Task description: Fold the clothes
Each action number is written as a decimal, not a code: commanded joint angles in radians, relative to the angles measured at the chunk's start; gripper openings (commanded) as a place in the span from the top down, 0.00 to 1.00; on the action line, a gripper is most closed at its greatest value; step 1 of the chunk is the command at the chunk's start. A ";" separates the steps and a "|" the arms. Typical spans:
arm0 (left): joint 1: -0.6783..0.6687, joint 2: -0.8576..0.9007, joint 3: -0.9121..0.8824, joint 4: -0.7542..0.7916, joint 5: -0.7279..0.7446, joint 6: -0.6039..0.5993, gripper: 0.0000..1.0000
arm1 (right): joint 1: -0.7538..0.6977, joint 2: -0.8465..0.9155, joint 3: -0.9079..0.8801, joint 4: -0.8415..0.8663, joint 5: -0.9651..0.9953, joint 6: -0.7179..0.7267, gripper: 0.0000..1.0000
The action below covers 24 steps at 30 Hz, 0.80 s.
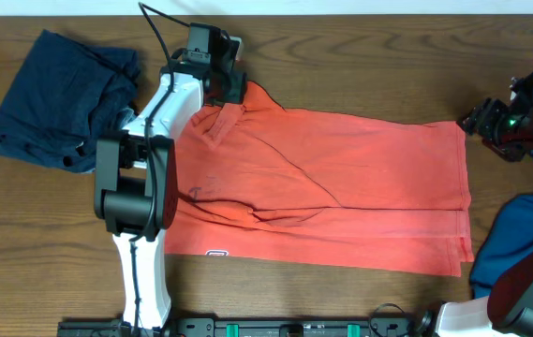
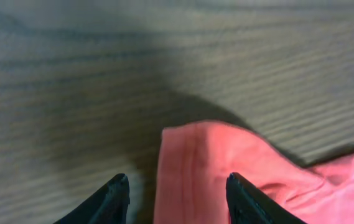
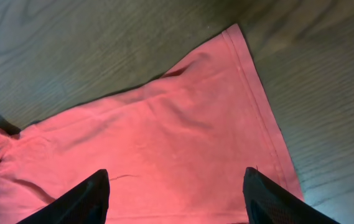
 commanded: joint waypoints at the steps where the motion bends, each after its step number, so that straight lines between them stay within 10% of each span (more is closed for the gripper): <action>1: -0.001 0.018 0.015 0.025 0.050 -0.037 0.48 | 0.009 0.003 -0.003 -0.003 0.000 -0.010 0.33; 17: -0.011 0.086 0.014 0.025 -0.025 -0.047 0.49 | 0.010 0.003 -0.003 -0.008 0.000 -0.010 0.34; 24: -0.013 0.074 0.015 0.042 0.057 -0.052 0.78 | 0.009 0.003 -0.003 -0.008 0.000 -0.010 0.34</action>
